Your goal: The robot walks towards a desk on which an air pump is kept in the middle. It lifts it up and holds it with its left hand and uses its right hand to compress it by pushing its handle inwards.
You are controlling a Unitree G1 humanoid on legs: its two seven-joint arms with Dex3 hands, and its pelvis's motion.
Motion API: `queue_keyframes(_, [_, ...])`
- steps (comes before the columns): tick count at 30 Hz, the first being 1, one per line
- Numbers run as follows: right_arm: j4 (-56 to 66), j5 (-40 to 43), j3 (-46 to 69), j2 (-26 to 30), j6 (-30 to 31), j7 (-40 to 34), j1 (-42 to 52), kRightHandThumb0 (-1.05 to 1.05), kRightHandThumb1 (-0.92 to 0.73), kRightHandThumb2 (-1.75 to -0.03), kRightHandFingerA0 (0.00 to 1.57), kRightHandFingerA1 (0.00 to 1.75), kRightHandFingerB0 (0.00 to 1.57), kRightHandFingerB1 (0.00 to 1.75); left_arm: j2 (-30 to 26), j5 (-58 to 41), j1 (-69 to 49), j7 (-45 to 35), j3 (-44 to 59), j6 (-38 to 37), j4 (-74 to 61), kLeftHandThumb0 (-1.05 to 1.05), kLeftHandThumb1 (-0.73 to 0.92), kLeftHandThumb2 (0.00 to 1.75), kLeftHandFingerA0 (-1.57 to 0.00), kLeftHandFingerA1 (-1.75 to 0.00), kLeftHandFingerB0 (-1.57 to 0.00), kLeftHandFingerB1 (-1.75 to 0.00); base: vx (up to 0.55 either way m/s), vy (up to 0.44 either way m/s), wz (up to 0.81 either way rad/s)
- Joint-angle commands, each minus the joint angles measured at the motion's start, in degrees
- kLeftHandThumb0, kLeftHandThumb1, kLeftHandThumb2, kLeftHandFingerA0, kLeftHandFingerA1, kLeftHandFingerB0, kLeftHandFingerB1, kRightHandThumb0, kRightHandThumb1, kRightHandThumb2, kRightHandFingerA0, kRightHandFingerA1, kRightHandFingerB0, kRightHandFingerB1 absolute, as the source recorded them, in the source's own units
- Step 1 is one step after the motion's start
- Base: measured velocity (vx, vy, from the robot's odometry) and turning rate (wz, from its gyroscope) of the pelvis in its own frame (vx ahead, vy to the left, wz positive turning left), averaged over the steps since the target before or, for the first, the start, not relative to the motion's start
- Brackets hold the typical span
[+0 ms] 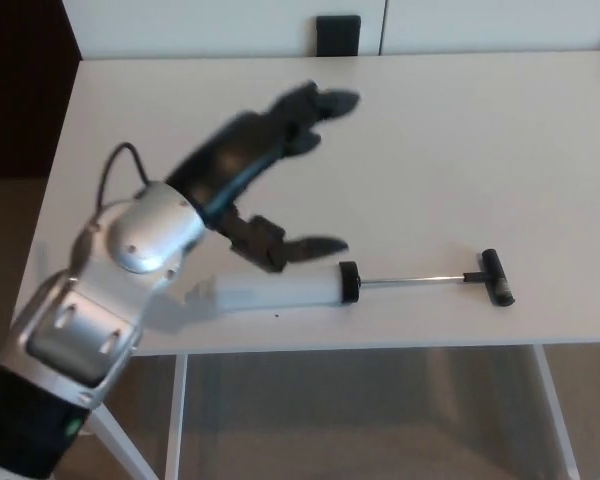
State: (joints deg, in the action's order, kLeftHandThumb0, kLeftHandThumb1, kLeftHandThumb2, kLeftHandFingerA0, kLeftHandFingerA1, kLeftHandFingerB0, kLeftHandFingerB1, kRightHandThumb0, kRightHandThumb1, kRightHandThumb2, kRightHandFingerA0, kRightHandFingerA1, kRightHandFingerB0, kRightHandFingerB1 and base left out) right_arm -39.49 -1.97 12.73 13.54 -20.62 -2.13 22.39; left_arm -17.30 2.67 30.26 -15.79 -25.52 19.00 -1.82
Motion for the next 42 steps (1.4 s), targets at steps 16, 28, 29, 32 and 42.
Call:
queue_keyframes(16, [4.70, -1.07, -0.85, 1.07, 2.45, -0.43, 1.62, -0.35, -0.63, -0.59, 0.79, 0.47, 0.64, 0.42, -10.63, 40.18, 12.28, -1.90, -30.31, -2.24, 14.67, -0.34, 0.26, 0.87, 0.00, -0.47, 0.00, -0.47, 0.00, 0.000, 0.00])
queue_keyframes(28, [3.49, -2.69, -2.59, 1.89, 1.01, -0.13, 0.52, -0.36, -0.63, -0.60, 0.80, 0.48, 0.64, 0.43, -10.21, 41.11, 12.68, 1.08, -31.92, -2.32, 16.38, -0.69, 0.45, 0.74, -0.16, -0.40, -0.08, -0.35, 0.00, 0.000, 0.00])
queue_keyframes(29, [3.19, -2.56, -2.54, 1.94, 1.06, -0.04, 0.29, -0.36, -0.60, -0.60, 0.82, 0.49, 0.64, 0.44, -10.17, 41.61, 12.78, 1.30, -32.21, -2.12, 16.50, -0.70, 0.46, 0.75, -0.18, -0.40, -0.09, -0.35, 0.00, 0.000, 0.00])
queue_keyframes(32, [3.53, -2.24, -2.50, 1.95, 1.52, 0.31, 0.19, -0.37, -0.62, -0.60, 0.81, 0.48, 0.65, 0.43, -9.99, 42.94, 12.91, 1.81, -32.87, -1.53, 16.81, -0.70, 0.47, 0.76, -0.20, -0.41, -0.09, -0.35, 0.00, 0.000, 0.00])
queue_keyframes(42, [6.00, -2.32, -2.61, 1.99, 2.59, 0.31, 0.45, -0.38, -0.62, -0.59, 0.83, 0.49, 0.64, 0.43, -6.41, 48.81, 11.57, 6.86, -35.85, 2.55, 19.02, -0.68, 0.49, 0.78, -0.26, -0.43, -0.10, -0.36, 0.00, 0.000, 0.00])
